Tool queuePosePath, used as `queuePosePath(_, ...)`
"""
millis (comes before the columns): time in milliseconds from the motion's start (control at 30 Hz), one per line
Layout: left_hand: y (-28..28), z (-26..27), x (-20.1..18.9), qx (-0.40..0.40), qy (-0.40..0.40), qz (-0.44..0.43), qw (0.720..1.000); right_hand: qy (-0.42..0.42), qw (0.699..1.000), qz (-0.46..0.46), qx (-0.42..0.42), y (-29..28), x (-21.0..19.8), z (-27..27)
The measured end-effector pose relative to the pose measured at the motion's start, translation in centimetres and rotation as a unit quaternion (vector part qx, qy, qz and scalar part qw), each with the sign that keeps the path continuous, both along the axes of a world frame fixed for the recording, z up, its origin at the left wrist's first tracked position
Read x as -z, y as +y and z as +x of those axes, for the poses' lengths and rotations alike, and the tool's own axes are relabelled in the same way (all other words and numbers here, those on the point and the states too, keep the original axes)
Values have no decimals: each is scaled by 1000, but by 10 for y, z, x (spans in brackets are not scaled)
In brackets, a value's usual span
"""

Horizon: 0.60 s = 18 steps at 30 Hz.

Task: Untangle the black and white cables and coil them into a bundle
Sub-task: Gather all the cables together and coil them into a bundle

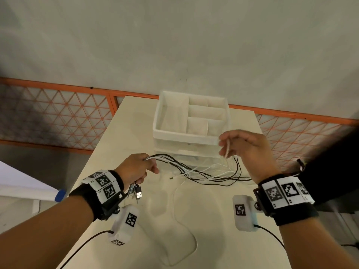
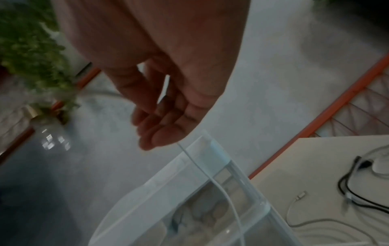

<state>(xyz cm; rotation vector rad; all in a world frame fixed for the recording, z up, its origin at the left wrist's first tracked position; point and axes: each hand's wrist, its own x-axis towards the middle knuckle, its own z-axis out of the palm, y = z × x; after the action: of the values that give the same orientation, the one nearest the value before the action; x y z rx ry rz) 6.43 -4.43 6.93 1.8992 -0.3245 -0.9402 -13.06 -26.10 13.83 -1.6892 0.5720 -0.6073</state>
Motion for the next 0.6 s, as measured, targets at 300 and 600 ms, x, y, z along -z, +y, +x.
queuePosePath(300,-36,-19,-60,35,0,-141,989,165,951,-151,-212,49,1,16)
queuePosePath(600,-39,-33,-36,79,38,-149,985,-53,982,-182,-16,20,-43,24)
